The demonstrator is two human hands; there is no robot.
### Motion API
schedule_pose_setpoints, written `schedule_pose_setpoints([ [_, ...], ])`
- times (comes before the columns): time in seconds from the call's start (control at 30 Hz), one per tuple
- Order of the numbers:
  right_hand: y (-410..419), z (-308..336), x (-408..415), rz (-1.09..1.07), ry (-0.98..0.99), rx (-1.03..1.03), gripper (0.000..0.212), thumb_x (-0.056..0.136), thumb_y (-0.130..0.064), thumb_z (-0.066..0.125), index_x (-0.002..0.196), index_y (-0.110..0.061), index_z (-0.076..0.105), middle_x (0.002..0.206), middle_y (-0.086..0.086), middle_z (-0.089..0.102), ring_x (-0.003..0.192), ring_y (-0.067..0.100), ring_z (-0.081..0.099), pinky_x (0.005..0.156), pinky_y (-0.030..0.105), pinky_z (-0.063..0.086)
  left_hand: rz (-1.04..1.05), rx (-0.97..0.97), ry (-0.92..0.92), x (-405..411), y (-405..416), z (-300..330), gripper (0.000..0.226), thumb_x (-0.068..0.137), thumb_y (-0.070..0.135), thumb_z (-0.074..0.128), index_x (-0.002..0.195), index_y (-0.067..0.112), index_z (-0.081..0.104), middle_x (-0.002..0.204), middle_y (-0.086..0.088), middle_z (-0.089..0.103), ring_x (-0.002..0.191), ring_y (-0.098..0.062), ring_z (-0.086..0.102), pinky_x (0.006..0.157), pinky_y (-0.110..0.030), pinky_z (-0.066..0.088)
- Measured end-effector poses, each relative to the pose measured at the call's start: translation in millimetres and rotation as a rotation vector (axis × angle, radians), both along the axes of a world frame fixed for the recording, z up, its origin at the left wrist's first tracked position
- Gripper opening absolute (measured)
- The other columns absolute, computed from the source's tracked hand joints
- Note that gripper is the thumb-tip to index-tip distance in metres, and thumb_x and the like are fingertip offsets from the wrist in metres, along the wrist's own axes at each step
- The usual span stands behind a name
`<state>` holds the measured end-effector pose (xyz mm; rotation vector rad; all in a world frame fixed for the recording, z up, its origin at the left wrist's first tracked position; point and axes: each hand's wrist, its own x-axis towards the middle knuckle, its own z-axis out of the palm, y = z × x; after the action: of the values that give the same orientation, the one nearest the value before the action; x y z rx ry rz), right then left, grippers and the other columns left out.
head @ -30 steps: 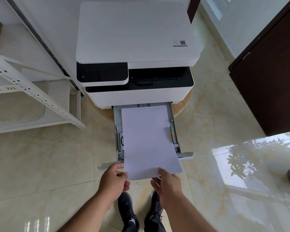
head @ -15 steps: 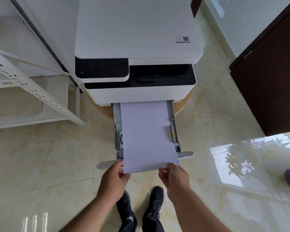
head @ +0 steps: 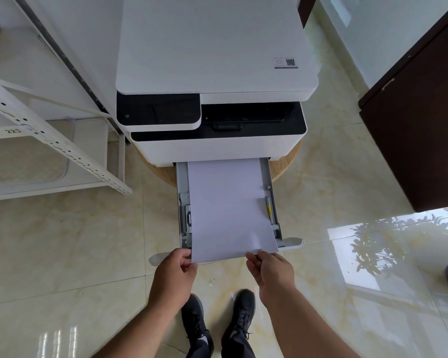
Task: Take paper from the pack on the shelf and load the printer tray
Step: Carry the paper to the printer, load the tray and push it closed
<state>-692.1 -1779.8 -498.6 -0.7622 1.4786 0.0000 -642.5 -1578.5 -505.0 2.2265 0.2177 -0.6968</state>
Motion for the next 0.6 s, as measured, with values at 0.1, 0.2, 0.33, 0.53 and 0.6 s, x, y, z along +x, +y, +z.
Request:
schedule_pose_setpoints([
  [0.1, 0, 0, 4, -0.014, -0.003, 0.020, 0.008, 0.097, 0.000, 0.062, 0.095, 0.005, 0.068, 0.076, 0.017, 0.076, 0.069, 0.023, 0.074, 0.073, 0.033, 0.063, 0.001, 0.024, -0.007, 1, 1, -3, 0.021, 0.093, 0.017, 0.070, 0.106, 0.031, 0.061, 0.087, 0.013, 0.069, 0.078, -0.002, 0.064, 0.063, -0.016, 0.043],
  [0.2, -2, 2, 7, -0.031, -0.019, 0.040, 0.007, 0.098, 0.000, 0.062, 0.096, 0.004, 0.067, 0.081, 0.018, 0.076, 0.073, 0.023, 0.074, 0.076, 0.034, 0.062, -0.005, 0.061, -0.036, 1, 3, -7, 0.019, 0.092, 0.020, 0.071, 0.108, 0.028, 0.064, 0.091, 0.014, 0.067, 0.075, -0.002, 0.063, 0.063, -0.021, 0.044],
  [0.33, -3, 6, 13, -0.051, -0.038, 0.056, 0.004, 0.098, 0.000, 0.063, 0.095, 0.001, 0.066, 0.086, 0.018, 0.075, 0.076, 0.023, 0.073, 0.081, 0.034, 0.061, -0.041, 0.114, -0.121, 5, 3, -8, 0.019, 0.090, 0.023, 0.072, 0.109, 0.026, 0.066, 0.105, 0.011, 0.062, 0.081, -0.005, 0.062, 0.069, -0.025, 0.047],
  [0.53, -3, 7, 19, -0.062, -0.022, 0.059, 0.005, 0.099, -0.002, 0.063, 0.095, -0.002, 0.066, 0.085, 0.016, 0.076, 0.076, 0.022, 0.074, 0.077, 0.033, 0.061, -0.086, 0.150, -0.107, 13, 0, -13, 0.025, 0.091, 0.029, 0.071, 0.115, 0.025, 0.064, 0.113, 0.011, 0.063, 0.087, -0.011, 0.068, 0.077, -0.035, 0.059],
  [0.6, -3, 6, 21, -0.064, -0.017, 0.061, 0.004, 0.099, -0.003, 0.063, 0.095, -0.003, 0.066, 0.085, 0.016, 0.077, 0.075, 0.021, 0.075, 0.074, 0.032, 0.062, -0.084, 0.156, -0.111, 15, -2, -14, 0.025, 0.092, 0.028, 0.070, 0.115, 0.025, 0.064, 0.114, 0.009, 0.066, 0.086, -0.011, 0.068, 0.074, -0.031, 0.058],
])
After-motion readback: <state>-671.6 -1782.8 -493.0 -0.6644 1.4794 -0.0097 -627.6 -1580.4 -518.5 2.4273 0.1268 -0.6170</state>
